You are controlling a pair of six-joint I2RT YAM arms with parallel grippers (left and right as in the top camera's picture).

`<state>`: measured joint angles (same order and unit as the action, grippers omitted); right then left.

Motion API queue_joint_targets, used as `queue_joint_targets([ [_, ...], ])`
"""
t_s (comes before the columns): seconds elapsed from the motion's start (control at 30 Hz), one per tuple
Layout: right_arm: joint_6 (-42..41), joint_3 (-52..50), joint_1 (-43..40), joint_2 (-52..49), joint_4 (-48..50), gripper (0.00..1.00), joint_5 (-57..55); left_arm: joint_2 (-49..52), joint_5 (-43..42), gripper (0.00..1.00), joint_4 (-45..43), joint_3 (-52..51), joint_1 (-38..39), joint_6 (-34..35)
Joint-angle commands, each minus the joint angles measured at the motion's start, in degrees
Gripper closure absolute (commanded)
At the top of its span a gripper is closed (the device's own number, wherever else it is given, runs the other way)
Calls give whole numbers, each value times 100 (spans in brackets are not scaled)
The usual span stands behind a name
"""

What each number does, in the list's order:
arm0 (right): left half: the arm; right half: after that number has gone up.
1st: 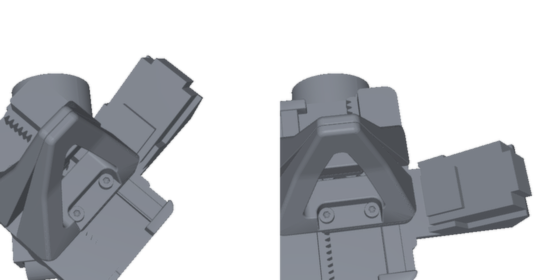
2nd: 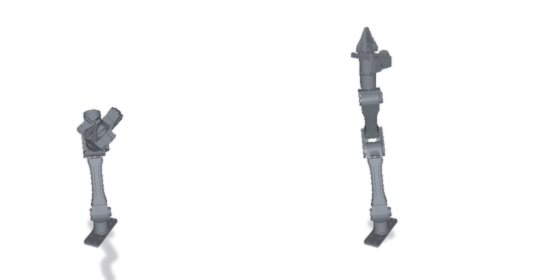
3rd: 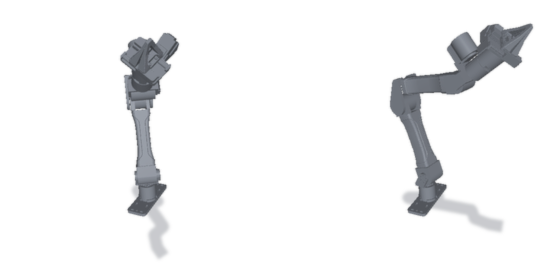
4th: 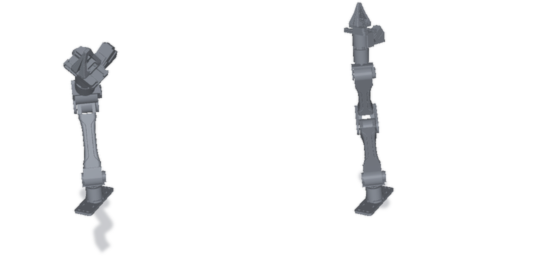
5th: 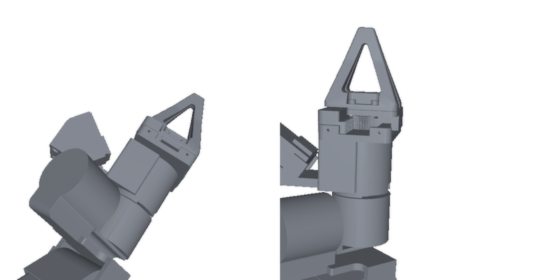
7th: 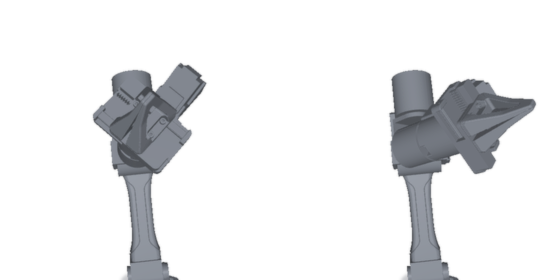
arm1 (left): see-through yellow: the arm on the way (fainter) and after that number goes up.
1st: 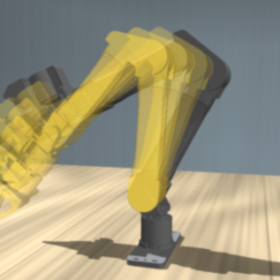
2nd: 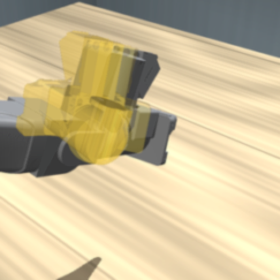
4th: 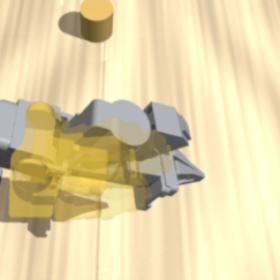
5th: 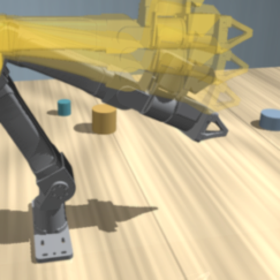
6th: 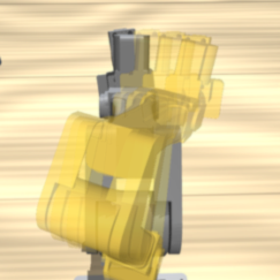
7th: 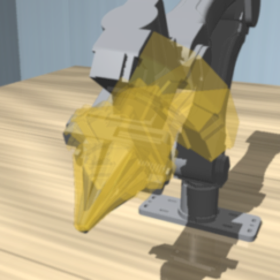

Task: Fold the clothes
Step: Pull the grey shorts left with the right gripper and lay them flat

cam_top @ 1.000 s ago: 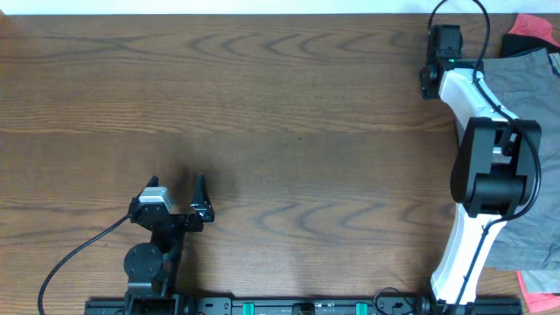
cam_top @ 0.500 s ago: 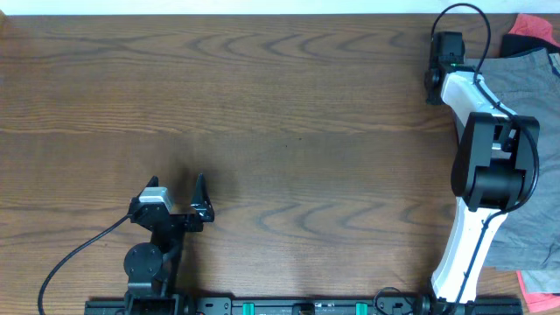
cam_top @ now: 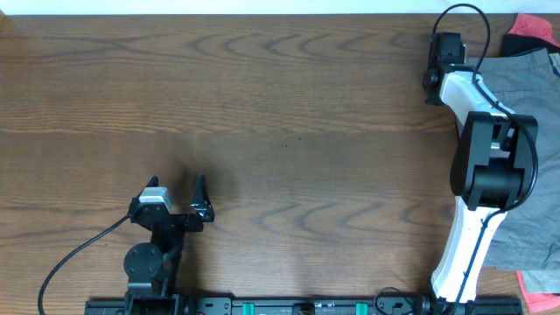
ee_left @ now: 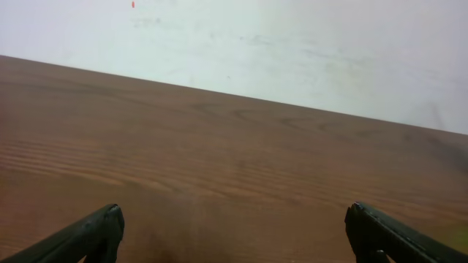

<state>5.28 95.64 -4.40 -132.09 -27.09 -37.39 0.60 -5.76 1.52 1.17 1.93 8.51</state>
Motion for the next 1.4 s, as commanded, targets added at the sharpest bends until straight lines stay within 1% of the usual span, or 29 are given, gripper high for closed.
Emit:
queue_joint_targets([
  [0.0,-566,133,-35,579,-50,99,-352,-37,-61,2,199,-94,-20,-98],
  [0.13,-608,136,-28,1060,-116,99,-358,-37,-61,2,197,-94,-20,-98],
  [0.37,-614,133,31,2041,-535,99,-284,-37,-61,2,199,-94,-20,-98],
  [0.43,-610,133,114,2295,-704,99,2,-37,-61,2,199,-94,-20,-98],
  [0.6,-608,133,518,2787,-1123,99,1180,-37,-61,2,197,-94,-20,-98],
  [0.8,-619,131,1456,2887,-1425,99,2688,-37,-61,2,197,-94,-20,-98],
  [1.03,-1010,125,2774,2629,-1508,99,4041,-37,-61,2,199,-94,-20,-98],
  [1.27,-2000,125,4079,2444,-1491,99,4109,-37,-61,2,199,-94,-20,-98],
  [1.37,-2070,131,4520,2441,-1447,98,4103,-37,-61,2,197,-94,-20,-98],
])
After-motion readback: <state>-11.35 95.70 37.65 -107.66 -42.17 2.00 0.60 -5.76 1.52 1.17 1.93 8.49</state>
